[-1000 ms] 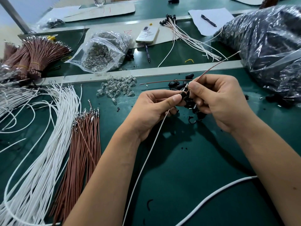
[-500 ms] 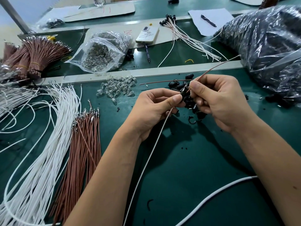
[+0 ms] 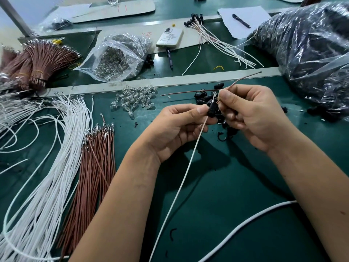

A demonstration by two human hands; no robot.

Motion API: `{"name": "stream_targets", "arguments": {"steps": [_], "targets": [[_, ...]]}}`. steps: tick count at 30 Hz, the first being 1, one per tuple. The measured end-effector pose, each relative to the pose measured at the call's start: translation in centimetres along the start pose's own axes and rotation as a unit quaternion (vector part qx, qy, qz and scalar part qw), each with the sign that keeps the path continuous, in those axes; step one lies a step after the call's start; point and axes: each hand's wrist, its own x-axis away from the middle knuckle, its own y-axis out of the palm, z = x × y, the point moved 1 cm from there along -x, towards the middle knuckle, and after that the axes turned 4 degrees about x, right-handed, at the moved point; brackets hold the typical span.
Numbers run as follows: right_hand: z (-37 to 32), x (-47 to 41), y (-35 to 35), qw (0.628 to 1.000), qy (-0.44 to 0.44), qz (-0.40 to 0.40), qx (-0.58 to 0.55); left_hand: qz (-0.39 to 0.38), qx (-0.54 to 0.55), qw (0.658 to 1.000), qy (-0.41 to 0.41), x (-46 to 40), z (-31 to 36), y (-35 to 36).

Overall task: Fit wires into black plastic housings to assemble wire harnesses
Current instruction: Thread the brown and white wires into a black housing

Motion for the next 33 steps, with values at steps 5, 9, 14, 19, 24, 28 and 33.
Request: {"name": "stream_targets", "arguments": {"steps": [5, 9, 14, 19, 24, 28, 33], "targets": [[-0.26, 0.06, 0.06, 1.000, -0.002, -0.013, 0.000, -0.003, -0.006, 1.000, 0.001, 0.02, 0.04, -0.03], [-0.39, 0.06, -0.09, 0.999, -0.018, -0.022, 0.017, -0.006, -0.011, 1.000, -0.001, 0.06, 0.01, 0.05], [-0.33, 0.04, -0.13, 0.998, -0.051, -0.019, 0.041, 0.000, -0.011, 1.000, -0.004, 0.08, 0.05, 0.03], [-0.38, 0.05, -0.34, 0.998, -0.053, -0.015, 0.036, 0.006, -0.011, 1.000, 0.000, 0.01, 0.07, 0.04], [-0.38, -0.02, -0.62, 0.998, -0.053, -0.010, 0.026, 0.016, 0.002, 1.000, 0.000, -0.15, 0.08, -0.08], [-0.29, -0.03, -0.73, 0.997, -0.074, -0.002, 0.027, 0.025, 0.016, 1.000, 0.002, -0.29, -0.02, -0.09], [-0.15, -0.06, -0.65, 0.996, -0.086, 0.000, 0.026, 0.040, 0.058, 0.997, -0.004, -0.52, -0.07, -0.17]]}}
